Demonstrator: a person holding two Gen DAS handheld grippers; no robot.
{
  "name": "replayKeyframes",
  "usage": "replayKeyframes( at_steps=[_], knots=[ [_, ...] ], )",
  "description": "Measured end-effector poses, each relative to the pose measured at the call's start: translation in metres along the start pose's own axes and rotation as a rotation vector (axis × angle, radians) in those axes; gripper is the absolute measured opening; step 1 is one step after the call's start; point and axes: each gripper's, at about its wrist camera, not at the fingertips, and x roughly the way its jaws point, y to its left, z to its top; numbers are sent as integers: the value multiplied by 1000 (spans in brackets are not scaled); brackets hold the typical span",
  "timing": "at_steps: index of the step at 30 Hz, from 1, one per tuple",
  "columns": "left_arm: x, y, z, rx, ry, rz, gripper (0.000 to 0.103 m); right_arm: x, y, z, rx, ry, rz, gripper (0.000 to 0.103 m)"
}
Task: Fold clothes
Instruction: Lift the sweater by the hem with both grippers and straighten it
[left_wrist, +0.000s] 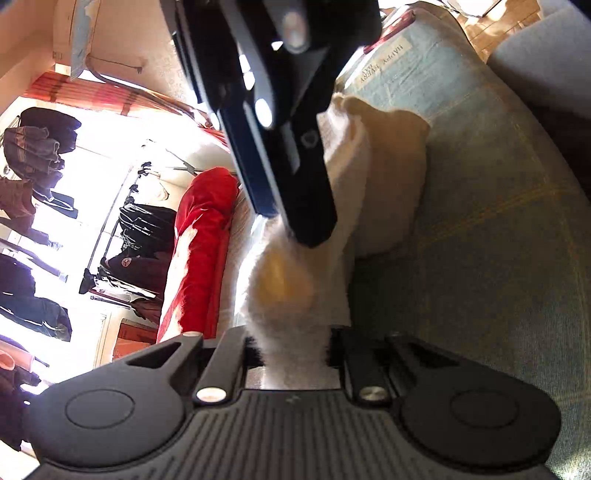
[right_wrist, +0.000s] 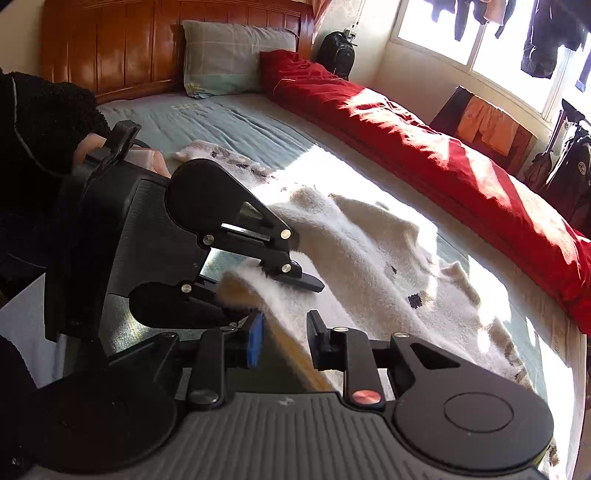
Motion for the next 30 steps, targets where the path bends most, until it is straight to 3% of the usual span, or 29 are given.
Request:
replayKeyframes(
  at_steps=[7, 14, 18, 22, 30],
  knots=[
    [-15, 34, -16, -199, 94, 77, 10, -33, -46, -32, 163, 16, -157, 48],
    [-12, 71, -44, -429, 231, 132, 11, -29, -64, -75, 259, 137, -204, 52],
    [-13, 87, -73, -562, 325, 135, 11, -10, -58, -91, 257, 215, -181, 52],
    [-10, 87, -103, -603, 405, 142, 11, 12, -57, -104, 291, 271, -135, 52],
    [-2, 70, -154, -671, 553, 105, 13, 38, -87, -119, 535, 284, -23, 52]
  ],
)
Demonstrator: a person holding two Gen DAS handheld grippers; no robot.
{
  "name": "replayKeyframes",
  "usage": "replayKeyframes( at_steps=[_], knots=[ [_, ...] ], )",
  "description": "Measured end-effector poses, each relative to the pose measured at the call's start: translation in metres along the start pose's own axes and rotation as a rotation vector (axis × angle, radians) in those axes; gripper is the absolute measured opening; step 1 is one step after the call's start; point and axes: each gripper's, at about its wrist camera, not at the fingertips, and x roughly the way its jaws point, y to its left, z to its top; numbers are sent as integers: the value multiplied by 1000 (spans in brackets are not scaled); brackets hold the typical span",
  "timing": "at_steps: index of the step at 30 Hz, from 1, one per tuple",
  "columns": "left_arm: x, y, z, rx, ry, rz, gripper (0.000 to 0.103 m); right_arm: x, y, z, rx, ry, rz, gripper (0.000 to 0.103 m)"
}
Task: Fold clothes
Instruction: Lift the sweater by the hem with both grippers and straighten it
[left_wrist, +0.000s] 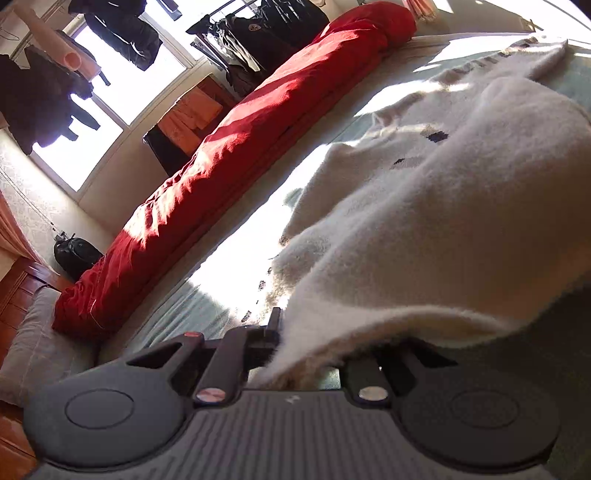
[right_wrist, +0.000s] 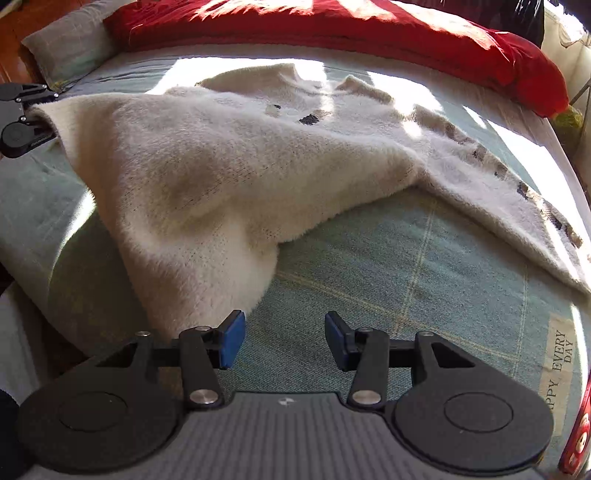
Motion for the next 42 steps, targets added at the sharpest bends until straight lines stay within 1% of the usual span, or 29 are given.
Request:
replayKeyframes(
  at_steps=[3, 6, 8, 11, 14, 16, 18, 20, 21, 22, 24, 28, 32, 38, 42],
  knots=[
    [13, -2, -9, -4, 45, -12, 13, 15, -13, 6, 116, 12, 87, 52],
    [20, -6, -12, -1, 62, -17, 13, 43, -27, 10, 287, 59, 194, 52],
    [22, -6, -11, -7, 62, -19, 13, 62, -34, 10, 389, 86, 243, 52],
    [22, -3, -12, -20, 59, -29, 13, 89, -42, 2, 519, 134, 275, 52],
    [21, -3, -13, -14, 54, -36, 13, 101, -44, -7, 607, 125, 316, 54],
    [21, -5, -14, -4, 52, -39, 13, 104, -42, -10, 643, 105, 352, 59],
    [23, -6, -15, -4, 57, -41, 13, 108, -37, -11, 644, 90, 366, 60],
    [24, -6, -15, -13, 61, -42, 13, 110, -32, -9, 626, 89, 369, 54],
    [23, -6, -15, -14, 60, -40, 13, 111, -30, -8, 617, 89, 370, 38],
    [22, -7, -14, -14, 58, -38, 13, 109, -29, -7, 608, 89, 373, 19],
    [16, -8, -14, -2, 48, -28, 13, 105, -26, -5, 589, 88, 380, 13],
    [-2, -10, -14, 35, 20, -15, 13, 80, -23, 1, 527, 57, 377, 12],
    [-27, -13, -11, 78, -25, -4, 13, 40, -32, 8, 479, 13, 360, 12],
    [-75, -23, -3, 142, -104, -30, 13, -20, -58, 17, 419, -29, 310, 11],
    [-108, -43, -4, 218, -149, -64, 13, -46, -73, 7, 393, -29, 252, 12]
  ],
)
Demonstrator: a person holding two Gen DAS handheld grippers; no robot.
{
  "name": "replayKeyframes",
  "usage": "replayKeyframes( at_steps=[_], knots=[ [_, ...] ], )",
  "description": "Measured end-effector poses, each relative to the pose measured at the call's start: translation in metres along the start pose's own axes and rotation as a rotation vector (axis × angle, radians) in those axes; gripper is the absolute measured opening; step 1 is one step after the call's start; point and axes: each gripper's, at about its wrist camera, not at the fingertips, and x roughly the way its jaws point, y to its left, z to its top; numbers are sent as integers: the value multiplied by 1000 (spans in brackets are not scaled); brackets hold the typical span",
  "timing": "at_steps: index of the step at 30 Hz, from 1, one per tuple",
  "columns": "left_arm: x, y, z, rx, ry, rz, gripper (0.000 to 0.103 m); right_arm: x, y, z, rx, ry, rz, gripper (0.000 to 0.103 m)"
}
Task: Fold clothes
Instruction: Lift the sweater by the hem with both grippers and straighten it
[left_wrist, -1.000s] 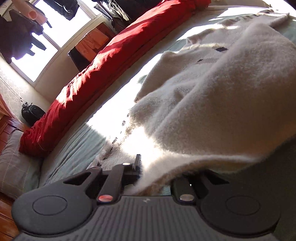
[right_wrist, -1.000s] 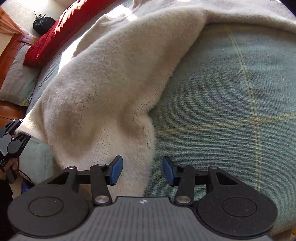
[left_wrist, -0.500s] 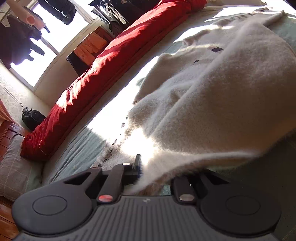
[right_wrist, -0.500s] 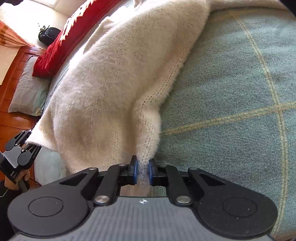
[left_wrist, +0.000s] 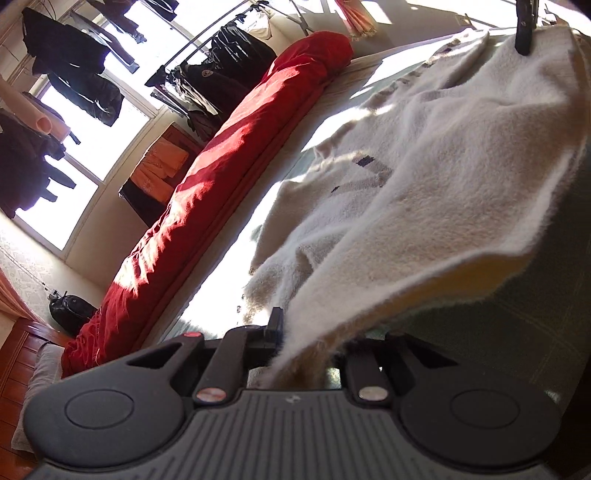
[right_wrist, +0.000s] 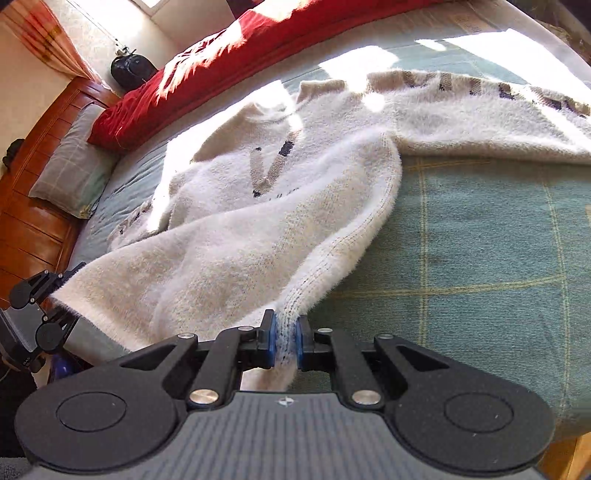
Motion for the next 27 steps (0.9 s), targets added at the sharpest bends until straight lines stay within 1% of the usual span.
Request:
replayKeyframes(
  at_steps=[3, 5, 6, 8, 10, 13, 14, 15, 17, 19, 20, 22, 23, 25, 26, 27],
  knots=[
    [-17, -20, 2, 81, -16, -40, 13, -7, -16, -8, 4, 30, -47, 12],
    [-22, -36, 1, 149, -16, -58, 13, -7, -29, -15, 12, 54, -75, 11],
    [-21, -43, -1, 166, -10, -76, 12, -4, -35, -19, 16, 71, -93, 11],
    [-19, -57, -4, 194, 5, -117, 12, 8, -46, -27, 26, 103, -134, 10],
    [-13, -67, -10, 208, 24, -142, 12, 18, -57, -36, 40, 127, -153, 10],
    [-3, -81, -17, 225, 53, -176, 11, 29, -61, -46, 17, 140, -177, 12],
    [-1, -83, -20, 227, 62, -184, 11, 31, -57, -49, -21, 139, -181, 13],
    [1, -84, -23, 227, 69, -191, 11, 32, -50, -52, -70, 136, -184, 15],
    [4, -85, -26, 227, 82, -198, 11, 33, -29, -57, -236, 131, -198, 16],
    [5, -85, -27, 225, 82, -197, 11, 34, -3, -64, -435, 129, -229, 24],
    [5, -85, -27, 221, 80, -196, 11, 37, 10, -69, -534, 137, -243, 27],
    [2, -82, -24, 206, 68, -190, 10, 44, 37, -84, -745, 161, -269, 36],
    [0, -80, -23, 194, 58, -183, 10, 50, 49, -93, -847, 177, -281, 38],
    [-3, -74, -18, 169, 44, -170, 9, 62, 73, -110, -1019, 189, -300, 43],
    [-4, -70, -16, 158, 38, -166, 9, 68, 85, -117, -1081, 182, -294, 45],
    [-6, -67, -13, 149, 29, -158, 9, 73, 95, -123, -1135, 171, -282, 51]
  ],
)
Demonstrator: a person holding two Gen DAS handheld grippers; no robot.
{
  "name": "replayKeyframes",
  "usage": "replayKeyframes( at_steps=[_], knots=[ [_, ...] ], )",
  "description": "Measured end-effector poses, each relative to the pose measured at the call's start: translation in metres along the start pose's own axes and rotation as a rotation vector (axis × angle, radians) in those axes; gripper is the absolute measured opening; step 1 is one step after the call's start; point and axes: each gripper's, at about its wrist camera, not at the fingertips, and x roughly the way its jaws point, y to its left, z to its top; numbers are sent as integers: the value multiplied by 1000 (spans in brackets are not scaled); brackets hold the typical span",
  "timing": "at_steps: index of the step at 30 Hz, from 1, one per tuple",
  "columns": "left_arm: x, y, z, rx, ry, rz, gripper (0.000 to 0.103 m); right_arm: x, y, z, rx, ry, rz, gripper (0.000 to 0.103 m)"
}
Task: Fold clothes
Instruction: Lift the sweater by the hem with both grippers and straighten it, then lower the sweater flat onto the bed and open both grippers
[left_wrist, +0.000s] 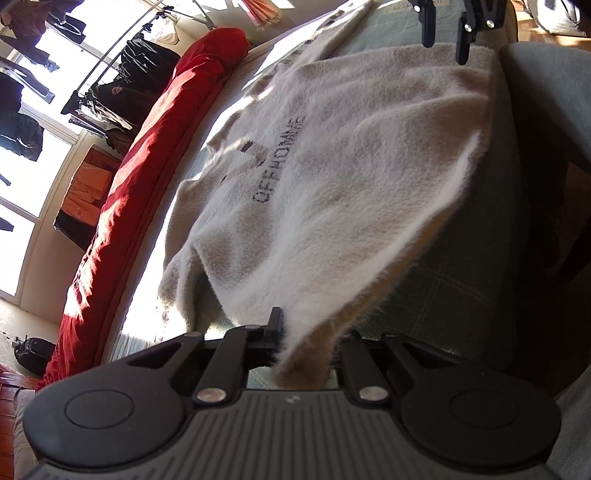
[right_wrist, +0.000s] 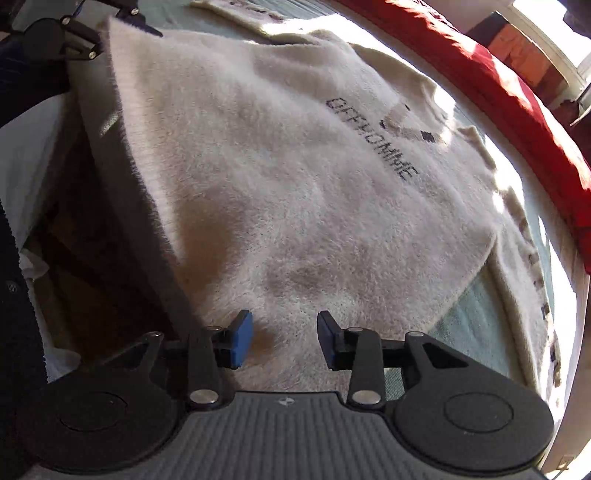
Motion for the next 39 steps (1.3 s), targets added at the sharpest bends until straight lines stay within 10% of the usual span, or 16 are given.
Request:
replayKeyframes(
  at_steps=[4, 11, 20, 39],
  knots=[
    [-7, 14, 9, -37, -28, 16, 9, 5, 35, 29, -111, -113, 45, 72],
    [-12, 28, 16, -91, -62, 27, 9, 45, 64, 49, -190, -84, -53, 72],
    [-10, 20, 7, -30, -26, -30, 6, 27, 34, 34, -126, -21, -153, 7],
    [-5, 2, -15, -37, 90, -280, 16, 16, 6, 17, 123, 81, 234, 16]
  ],
)
